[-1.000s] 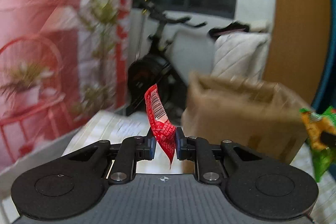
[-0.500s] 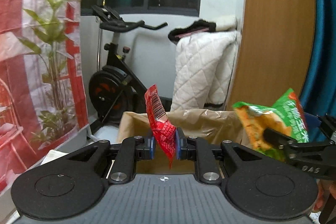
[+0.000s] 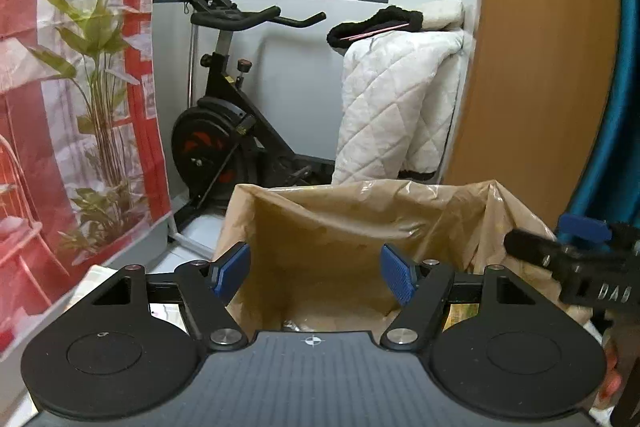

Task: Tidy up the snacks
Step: 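Open the left tool over the box while the right tool drops the corn bag in, then lower the left tool to the green vegetable-chip bag and grasp it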

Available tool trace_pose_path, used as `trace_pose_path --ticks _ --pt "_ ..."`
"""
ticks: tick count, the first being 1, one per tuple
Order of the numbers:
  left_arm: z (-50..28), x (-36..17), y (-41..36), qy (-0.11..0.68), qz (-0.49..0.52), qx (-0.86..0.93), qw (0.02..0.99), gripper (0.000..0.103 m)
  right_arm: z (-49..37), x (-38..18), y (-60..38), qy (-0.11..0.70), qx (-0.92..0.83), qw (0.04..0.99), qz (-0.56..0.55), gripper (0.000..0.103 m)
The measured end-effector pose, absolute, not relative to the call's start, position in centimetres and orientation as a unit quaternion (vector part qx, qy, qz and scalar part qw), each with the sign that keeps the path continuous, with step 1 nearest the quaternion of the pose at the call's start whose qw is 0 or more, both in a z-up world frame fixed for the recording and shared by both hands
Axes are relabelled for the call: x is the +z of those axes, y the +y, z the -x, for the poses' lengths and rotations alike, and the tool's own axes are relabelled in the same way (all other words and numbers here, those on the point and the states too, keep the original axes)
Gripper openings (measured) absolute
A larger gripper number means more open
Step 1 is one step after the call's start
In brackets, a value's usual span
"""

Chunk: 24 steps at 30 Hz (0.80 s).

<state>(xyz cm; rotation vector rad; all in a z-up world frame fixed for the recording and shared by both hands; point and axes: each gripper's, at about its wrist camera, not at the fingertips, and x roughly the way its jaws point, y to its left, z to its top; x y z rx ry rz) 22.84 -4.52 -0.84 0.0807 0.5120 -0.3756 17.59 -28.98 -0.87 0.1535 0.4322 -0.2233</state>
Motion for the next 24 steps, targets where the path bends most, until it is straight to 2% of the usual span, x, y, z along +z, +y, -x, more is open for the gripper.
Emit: trace_pose_path --ticks 15,24 --pt "-13.1 1.3 -0.4 0.212 -0.042 -0.196 0.957 0.074 -9.4 0.4 -25.8 0.218 -0.083 0.967 -0.105 0.102" --pt "-7.7 -3.0 3.8 0.245 -0.037 -0.211 0.945 0.073 -4.1 -2.9 -19.8 0.253 -0.056 0.959 -0.116 0.101"
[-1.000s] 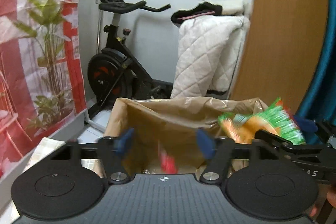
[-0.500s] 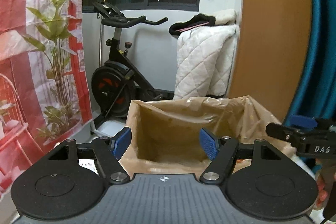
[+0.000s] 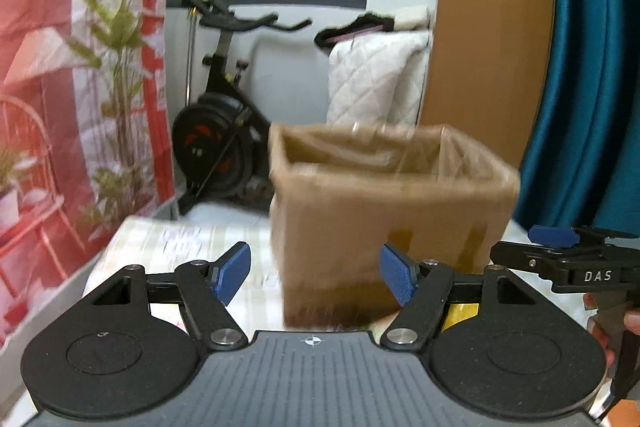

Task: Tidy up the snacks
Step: 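Lower the left tool to the green vegetable-chip bag and grasp it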

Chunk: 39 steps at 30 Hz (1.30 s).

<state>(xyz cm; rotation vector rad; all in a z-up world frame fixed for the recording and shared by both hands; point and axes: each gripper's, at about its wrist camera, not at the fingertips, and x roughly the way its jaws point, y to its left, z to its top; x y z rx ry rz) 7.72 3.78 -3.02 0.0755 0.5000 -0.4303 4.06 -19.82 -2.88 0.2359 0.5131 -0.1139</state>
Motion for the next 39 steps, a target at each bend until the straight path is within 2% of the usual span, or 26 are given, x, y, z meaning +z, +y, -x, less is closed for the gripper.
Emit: trace_pose_path --ticks 6,13,18,20,21,24,32,34,38,39 --pt "-7.1 -7.6 6.4 0.294 0.002 -0.208 0.933 0.071 -3.8 -6.5 -14.4 0.3 -0.019 0.947 -0.111 0.097" --pt "-6.7 -10.6 7.2 0.305 0.008 -0.225 0.925 0.068 -4.7 -9.1 -10.8 0.345 -0.001 0.934 -0.093 0.088" --pt "-5.8 -12.5 6.9 0.312 -0.001 -0.248 0.917 0.067 -4.1 -10.5 -11.3 0.352 0.008 0.93 -0.106 0.067" --pt "-5.9 -13.3 6.5 0.317 -0.009 -0.259 0.912 0.067 -3.6 -10.7 -11.7 0.351 0.007 0.929 -0.116 0.05" --pt "-5.8 -13.7 6.3 0.32 -0.014 -0.266 0.909 0.067 -3.6 -10.8 -12.1 0.352 0.005 0.928 -0.118 0.046" --pt "-5.6 -14.8 5.6 0.333 -0.026 -0.282 0.899 0.067 -2.8 -11.4 -13.5 0.355 -0.006 0.925 -0.137 0.039" --pt "-6.4 -17.7 3.4 0.36 -0.049 -0.287 0.886 0.067 -3.0 -12.8 -15.0 0.346 -0.011 0.924 -0.163 0.038" --pt "-7.0 -18.2 3.1 0.366 -0.047 -0.281 0.886 0.065 -3.0 -12.8 -15.0 0.344 -0.014 0.926 -0.158 0.038" --pt "-8.3 -19.0 3.1 0.379 -0.03 -0.274 0.884 0.052 -2.8 -12.6 -15.1 0.344 -0.014 0.926 -0.155 0.044" --pt "-8.4 -19.0 3.1 0.379 -0.026 -0.274 0.883 0.053 -2.9 -12.6 -15.1 0.346 -0.014 0.926 -0.152 0.045"
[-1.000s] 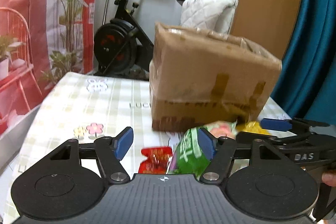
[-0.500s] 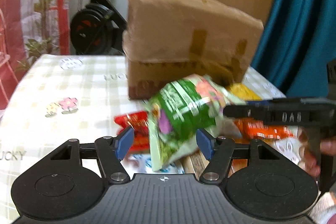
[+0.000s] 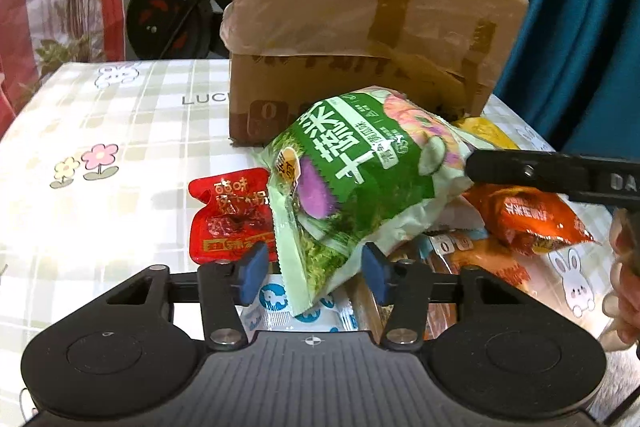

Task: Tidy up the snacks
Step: 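Lower the left tool to the green vegetable-chip bag and grasp it, then lift the green chip bag into the box and open the left tool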

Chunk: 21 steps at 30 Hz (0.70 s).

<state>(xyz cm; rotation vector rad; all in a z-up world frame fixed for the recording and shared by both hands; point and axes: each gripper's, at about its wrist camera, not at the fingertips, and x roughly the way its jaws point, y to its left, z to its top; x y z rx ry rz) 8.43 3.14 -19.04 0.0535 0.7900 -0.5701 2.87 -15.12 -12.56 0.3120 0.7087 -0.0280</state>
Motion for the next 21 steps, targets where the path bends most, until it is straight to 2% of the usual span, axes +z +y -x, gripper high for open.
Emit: trace_pose_path --ticks 3,5,8,11,16,18,19,20,21 --pt "-8.8 -19.2 3.1 0.382 -0.018 -0.276 0.882 0.052 -2.9 -11.9 -14.9 0.342 -0.013 0.93 -0.133 0.054" --pt "-8.9 -19.4 3.0 0.383 -0.015 -0.278 0.881 0.05 -3.0 -11.4 -14.3 0.336 -0.012 0.937 -0.096 0.066" --pt "-9.2 -19.4 2.9 0.387 -0.008 -0.275 0.88 0.049 -4.0 -11.1 -12.8 0.34 0.003 0.94 -0.017 0.069" --pt "-9.3 -19.6 2.7 0.393 -0.004 -0.273 0.878 0.049 -5.0 -11.5 -11.6 0.353 0.013 0.935 0.039 0.069" --pt "-9.5 -19.8 2.6 0.397 0.002 -0.273 0.877 0.046 -6.1 -12.4 -11.8 0.375 0.018 0.926 0.03 0.062" --pt "-9.8 -19.9 2.8 0.398 0.01 -0.274 0.875 0.036 -6.1 -12.6 -11.9 0.377 0.021 0.925 0.033 0.059" --pt "-9.7 -19.9 2.9 0.396 0.016 -0.277 0.875 0.032 -6.0 -12.7 -11.8 0.375 0.023 0.926 0.031 0.056" --pt "-9.7 -19.8 3.0 0.395 0.022 -0.279 0.875 0.029 -6.0 -12.7 -11.9 0.375 0.027 0.926 0.028 0.047" --pt "-9.6 -19.7 3.1 0.394 0.024 -0.277 0.876 0.027 -5.9 -12.7 -12.0 0.377 0.034 0.925 0.023 0.045"
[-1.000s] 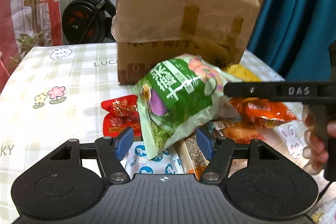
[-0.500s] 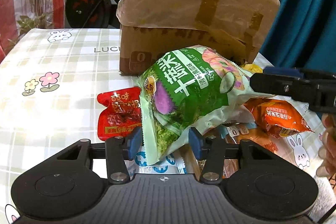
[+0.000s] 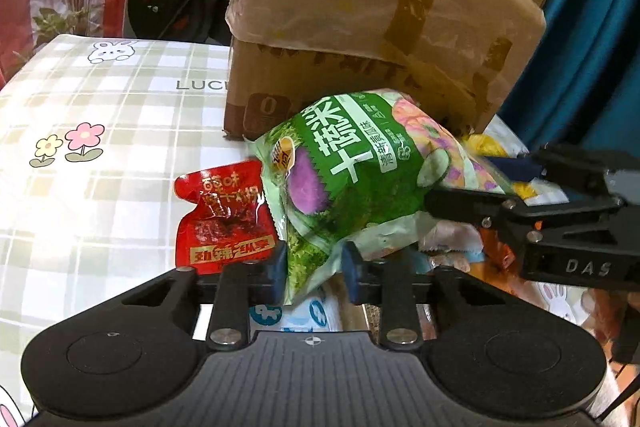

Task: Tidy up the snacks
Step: 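Lift the green chip bag into the box and open the left tool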

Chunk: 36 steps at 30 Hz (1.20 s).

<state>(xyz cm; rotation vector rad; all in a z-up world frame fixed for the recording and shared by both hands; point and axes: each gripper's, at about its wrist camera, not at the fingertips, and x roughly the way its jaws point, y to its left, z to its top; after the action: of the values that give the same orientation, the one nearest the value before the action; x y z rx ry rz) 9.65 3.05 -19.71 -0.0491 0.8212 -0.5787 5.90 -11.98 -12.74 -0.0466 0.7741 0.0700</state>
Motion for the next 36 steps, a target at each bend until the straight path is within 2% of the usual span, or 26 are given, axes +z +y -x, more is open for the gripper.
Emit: trace_pose_path --ticks 2,5,15,25,36 --pt "-9.4 -19.4 3.0 0.391 0.023 -0.277 0.877 0.025 -5.8 -12.7 -11.8 0.376 0.038 0.926 0.022 0.038" --pt "-8.7 -18.7 3.1 0.379 0.018 -0.275 0.883 0.024 -5.4 -12.3 -11.6 0.369 0.04 0.928 0.024 0.032" --pt "-5.1 -14.6 4.6 0.338 0.009 -0.259 0.905 0.023 -3.0 -8.8 -10.6 0.329 0.061 0.942 0.017 0.032" --pt "-1.6 -8.0 6.0 0.255 0.008 -0.235 0.938 0.023 -0.8 -1.8 -9.4 0.252 0.084 0.964 0.028 0.031" --pt "-7.5 -0.7 0.4 0.18 -0.054 -0.259 0.947 0.023 -4.5 5.1 -14.0 0.185 0.058 0.979 0.059 0.031"
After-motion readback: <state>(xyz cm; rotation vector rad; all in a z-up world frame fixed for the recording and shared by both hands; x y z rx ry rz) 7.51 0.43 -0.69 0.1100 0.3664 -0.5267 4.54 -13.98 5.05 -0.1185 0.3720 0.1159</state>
